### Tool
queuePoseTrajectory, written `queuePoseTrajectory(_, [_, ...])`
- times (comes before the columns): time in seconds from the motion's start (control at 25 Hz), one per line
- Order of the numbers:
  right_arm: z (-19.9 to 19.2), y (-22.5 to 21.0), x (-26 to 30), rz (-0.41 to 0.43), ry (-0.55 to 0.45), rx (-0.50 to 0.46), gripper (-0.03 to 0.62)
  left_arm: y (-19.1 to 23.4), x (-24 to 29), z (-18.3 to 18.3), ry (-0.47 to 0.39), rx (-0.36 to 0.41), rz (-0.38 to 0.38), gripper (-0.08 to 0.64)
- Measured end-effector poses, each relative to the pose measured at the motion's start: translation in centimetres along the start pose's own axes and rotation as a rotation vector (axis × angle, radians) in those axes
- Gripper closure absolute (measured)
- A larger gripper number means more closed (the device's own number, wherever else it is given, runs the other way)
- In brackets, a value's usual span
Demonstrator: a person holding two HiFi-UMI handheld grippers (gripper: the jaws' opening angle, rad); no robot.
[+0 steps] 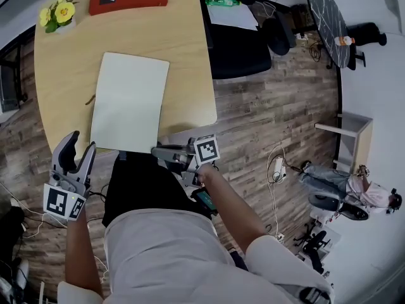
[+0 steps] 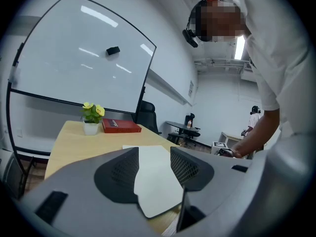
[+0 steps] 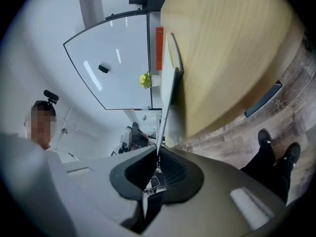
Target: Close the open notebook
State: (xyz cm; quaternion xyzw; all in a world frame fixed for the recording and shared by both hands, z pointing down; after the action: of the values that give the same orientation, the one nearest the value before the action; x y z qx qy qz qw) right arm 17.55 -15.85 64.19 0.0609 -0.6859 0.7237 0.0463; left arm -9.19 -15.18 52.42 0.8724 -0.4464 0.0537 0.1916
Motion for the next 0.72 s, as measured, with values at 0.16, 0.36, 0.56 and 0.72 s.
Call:
queuePoseTrajectory(0.16, [0.6, 2.0, -0.5, -0.004, -0.011, 0.035, 0.574, 0.9, 0.0, 1.3, 0.017, 0.064, -0.027, 0.360])
queuePoseTrajectory(0.36, [1.5, 4.1, -0.5, -0.003, -0.011, 0.072, 0.572, 1.4, -0.1, 2.3, 0.096, 0.212, -0.132, 0.360])
queuePoseTrajectory(0.56, [2.1, 5.3, -0.7, -0.013, -0.014, 0.127, 0.568, 1.1, -0.7, 1.3, 0.339, 0.485, -0.271, 0.360])
queuePoseTrajectory(0.72, [2.5, 6.3, -0.7, -0.003, -0.027, 0.162, 0.568, 0.5, -0.2, -0.4, 0.485, 0.709, -0.363, 0.360])
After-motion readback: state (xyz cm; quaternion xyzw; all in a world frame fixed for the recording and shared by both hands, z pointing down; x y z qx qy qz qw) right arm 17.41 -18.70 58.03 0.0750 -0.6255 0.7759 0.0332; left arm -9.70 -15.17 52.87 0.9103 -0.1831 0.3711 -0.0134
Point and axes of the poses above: the fingertips, and each gripper's own axes: x forward along the fingers, y to its left, z out of its top, the point moved 6 cm from there along -x, backward along the fingers, and after that the axes turned 5 degrees about -z, right-handed, at the moved point
